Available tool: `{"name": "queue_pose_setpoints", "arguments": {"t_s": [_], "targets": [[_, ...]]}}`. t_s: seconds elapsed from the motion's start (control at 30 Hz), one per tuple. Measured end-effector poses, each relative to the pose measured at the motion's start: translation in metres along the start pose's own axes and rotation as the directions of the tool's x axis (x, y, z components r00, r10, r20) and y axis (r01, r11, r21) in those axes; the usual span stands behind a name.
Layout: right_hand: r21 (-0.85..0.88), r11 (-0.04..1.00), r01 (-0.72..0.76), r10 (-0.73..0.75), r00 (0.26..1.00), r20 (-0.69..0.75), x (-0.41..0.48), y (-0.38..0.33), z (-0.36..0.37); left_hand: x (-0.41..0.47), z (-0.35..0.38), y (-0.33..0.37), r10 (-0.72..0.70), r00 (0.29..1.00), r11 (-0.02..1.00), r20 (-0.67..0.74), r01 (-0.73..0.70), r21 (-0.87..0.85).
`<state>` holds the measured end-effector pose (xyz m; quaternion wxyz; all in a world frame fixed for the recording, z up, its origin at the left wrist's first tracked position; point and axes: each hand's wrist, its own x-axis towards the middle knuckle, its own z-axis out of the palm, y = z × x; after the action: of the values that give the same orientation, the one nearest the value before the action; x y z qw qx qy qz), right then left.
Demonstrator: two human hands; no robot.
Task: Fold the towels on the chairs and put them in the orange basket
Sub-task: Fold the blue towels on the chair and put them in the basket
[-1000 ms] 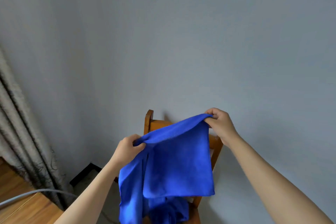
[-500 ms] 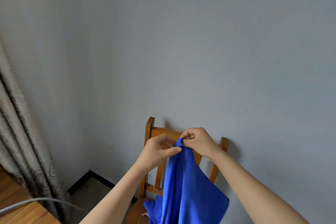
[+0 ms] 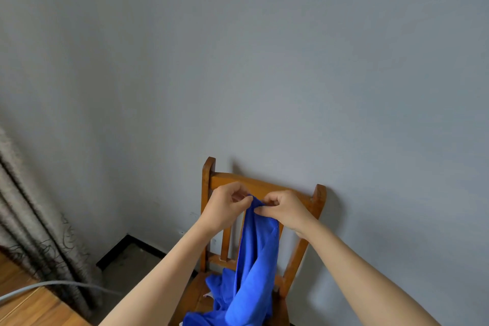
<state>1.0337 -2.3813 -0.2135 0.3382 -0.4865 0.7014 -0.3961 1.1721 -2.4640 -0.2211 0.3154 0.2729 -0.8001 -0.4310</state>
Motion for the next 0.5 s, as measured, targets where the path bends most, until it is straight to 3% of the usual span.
{"name": "queue_pose_setpoints", "arguments": {"t_s": [0.2,0.5], "targets": [[-0.136,0.975,-0.177,0.184,0.982,0.047,0.0,0.047,0.006,0.009,-0.009,0.002,-0.117,0.986,0.962,-0.123,0.082,-0.259],[-0.245,0.909,-0.338,0.336,0.94,-0.051,0.001,0.107,-0.02,0.014,-0.043,-0.02,-0.231,0.94,0.908,-0.251,0.116,-0.403]]}}
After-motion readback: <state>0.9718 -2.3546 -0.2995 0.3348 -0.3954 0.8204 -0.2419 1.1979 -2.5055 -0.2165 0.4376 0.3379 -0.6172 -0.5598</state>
